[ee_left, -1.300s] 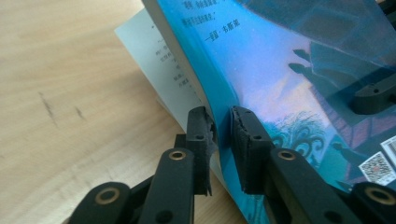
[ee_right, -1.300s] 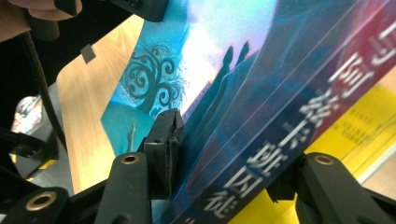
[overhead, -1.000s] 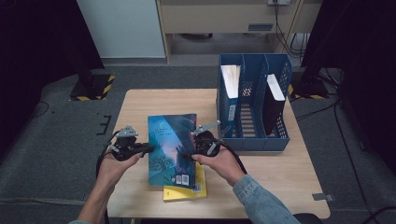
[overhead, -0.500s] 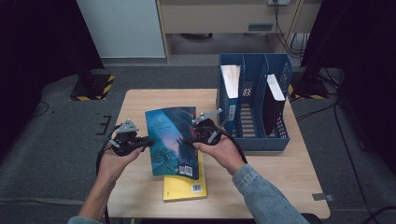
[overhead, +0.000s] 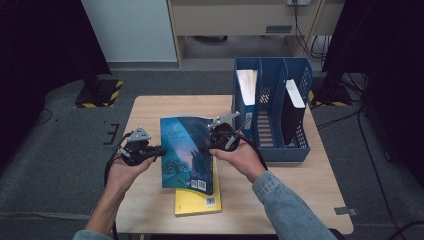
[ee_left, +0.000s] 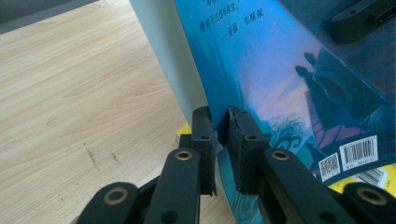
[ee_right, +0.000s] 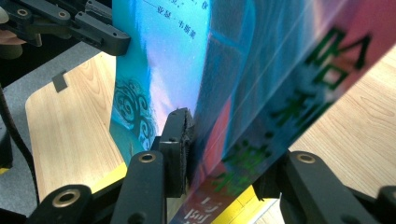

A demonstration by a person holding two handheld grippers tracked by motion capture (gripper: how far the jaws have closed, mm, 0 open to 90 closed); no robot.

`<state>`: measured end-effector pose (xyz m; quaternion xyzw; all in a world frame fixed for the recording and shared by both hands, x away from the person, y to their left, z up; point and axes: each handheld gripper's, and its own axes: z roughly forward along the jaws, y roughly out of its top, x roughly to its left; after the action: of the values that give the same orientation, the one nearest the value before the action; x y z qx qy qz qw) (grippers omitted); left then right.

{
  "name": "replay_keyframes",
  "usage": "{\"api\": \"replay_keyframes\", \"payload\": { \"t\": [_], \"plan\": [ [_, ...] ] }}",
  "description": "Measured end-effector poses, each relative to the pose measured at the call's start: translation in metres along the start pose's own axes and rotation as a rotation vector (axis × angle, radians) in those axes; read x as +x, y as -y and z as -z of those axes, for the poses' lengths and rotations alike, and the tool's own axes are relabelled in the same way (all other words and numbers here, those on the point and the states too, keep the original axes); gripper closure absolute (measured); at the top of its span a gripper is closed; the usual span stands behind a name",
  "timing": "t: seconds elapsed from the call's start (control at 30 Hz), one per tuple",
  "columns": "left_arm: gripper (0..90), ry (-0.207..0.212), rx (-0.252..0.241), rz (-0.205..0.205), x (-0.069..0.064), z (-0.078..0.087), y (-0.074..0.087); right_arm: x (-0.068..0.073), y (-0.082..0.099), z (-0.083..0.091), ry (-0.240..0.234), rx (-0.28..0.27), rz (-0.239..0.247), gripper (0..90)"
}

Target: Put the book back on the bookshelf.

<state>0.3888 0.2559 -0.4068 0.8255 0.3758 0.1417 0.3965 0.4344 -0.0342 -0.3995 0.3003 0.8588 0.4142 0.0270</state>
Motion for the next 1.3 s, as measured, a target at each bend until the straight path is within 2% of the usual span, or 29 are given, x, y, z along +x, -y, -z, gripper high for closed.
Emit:
{"api": "replay_keyframes", "payload": {
  "t": [0.2, 0.4, 0.57, 0.63, 0.67, 0.83, 1.1, 1.3],
  "plan": [
    [83.5, 0.000, 0.002, -0.003, 0.002, -0.001, -0.001, -0.001, -0.002, 0.002, -0.009, 0.005, 0.005, 65.6],
    [83.8, 0.004, -0.009, 0.005, 0.003, 0.001, 0.001, 0.002, -0.003, 0.004, -0.010, 0.012, 0.031, 64.1],
    [84.2, 0.012, -0.003, -0.005, 0.001, 0.000, 0.000, 0.001, -0.011, 0.009, -0.004, -0.015, 0.030, 60.0],
    [84.3, 0.013, -0.004, -0.005, 0.000, -0.001, 0.000, 0.000, -0.012, 0.010, -0.001, -0.009, 0.036, 60.6],
    [84.3, 0.012, 0.001, -0.009, 0.000, -0.001, -0.001, -0.001, -0.014, 0.012, 0.004, -0.004, 0.044, 64.1],
    [84.4, 0.005, -0.001, -0.003, 0.003, -0.002, -0.003, 0.000, -0.018, 0.013, 0.000, -0.015, 0.053, 66.4],
    [84.6, -0.028, -0.019, -0.007, 0.007, -0.005, -0.014, -0.002, -0.031, 0.017, 0.029, -0.048, 0.069, 69.3],
    [84.6, -0.043, -0.025, -0.011, 0.017, -0.014, -0.027, -0.011, -0.039, 0.018, 0.058, -0.075, 0.062, 70.4]
  ]
}}
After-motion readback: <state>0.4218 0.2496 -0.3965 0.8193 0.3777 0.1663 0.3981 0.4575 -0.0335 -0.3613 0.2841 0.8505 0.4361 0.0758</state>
